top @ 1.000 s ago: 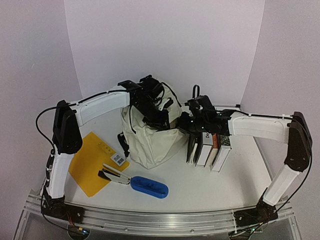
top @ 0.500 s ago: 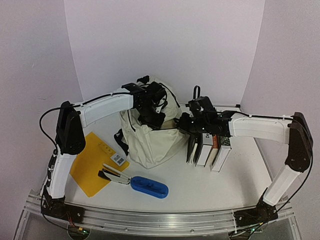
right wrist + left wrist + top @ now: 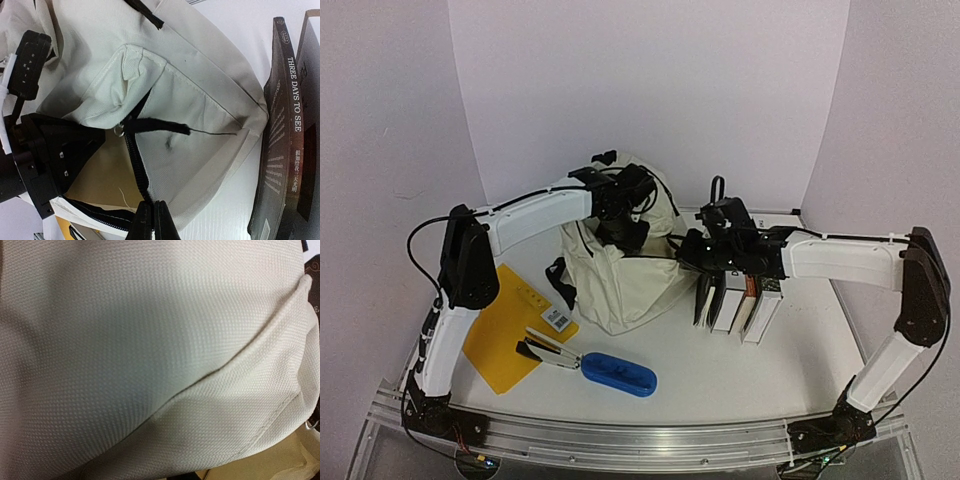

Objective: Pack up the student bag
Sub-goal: Adjust the student bag at the center of the board.

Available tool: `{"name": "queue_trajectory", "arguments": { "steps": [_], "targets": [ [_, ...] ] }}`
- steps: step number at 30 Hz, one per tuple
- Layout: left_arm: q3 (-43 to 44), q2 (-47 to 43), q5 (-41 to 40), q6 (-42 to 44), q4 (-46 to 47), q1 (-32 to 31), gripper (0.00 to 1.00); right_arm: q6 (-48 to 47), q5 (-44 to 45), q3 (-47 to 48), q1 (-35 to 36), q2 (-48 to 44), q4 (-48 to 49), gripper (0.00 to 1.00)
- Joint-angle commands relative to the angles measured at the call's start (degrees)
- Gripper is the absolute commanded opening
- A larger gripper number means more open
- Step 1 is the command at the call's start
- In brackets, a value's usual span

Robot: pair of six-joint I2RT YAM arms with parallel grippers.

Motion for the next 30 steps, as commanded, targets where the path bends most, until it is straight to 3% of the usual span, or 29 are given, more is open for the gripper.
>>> {"name": "queue_trajectory", "arguments": {
  "steps": [1,10,14,21,24,30],
  "targets": [
    [3.62,0.57,-6.59,-2.4,0.79,3.89,0.18,0.77,2.23,-1.48,0.07,-3.22,-2.87,0.0],
    [4.93,0.76,-7.84,-1.04,0.05,4.48,0.19,0.86,2.65,-1.74,0.07,-3.56,-2.87,0.0],
    [2.01,-1.26,-1.52,0.97,3.96,4.61,0.22,0.64,2.79,-1.59,0.07,-2.88,-2.73,0.0],
    [-5.09,-9.11,20.28,5.9,11.25,4.61,0.37,0.45,2.31,-1.24,0.07,-1.3,-1.44,0.0],
    [-9.06,-14.21,25.12,6.18,12.41,4.61,0.46,0.22,2.19,-0.96,0.01,-1.07,-1.21,0.0],
    [-18.91,-25.58,33.32,5.66,13.63,4.64,0.73,-0.35,1.78,-0.21,-0.1,-0.28,-1.0,0.0]
  ]
}}
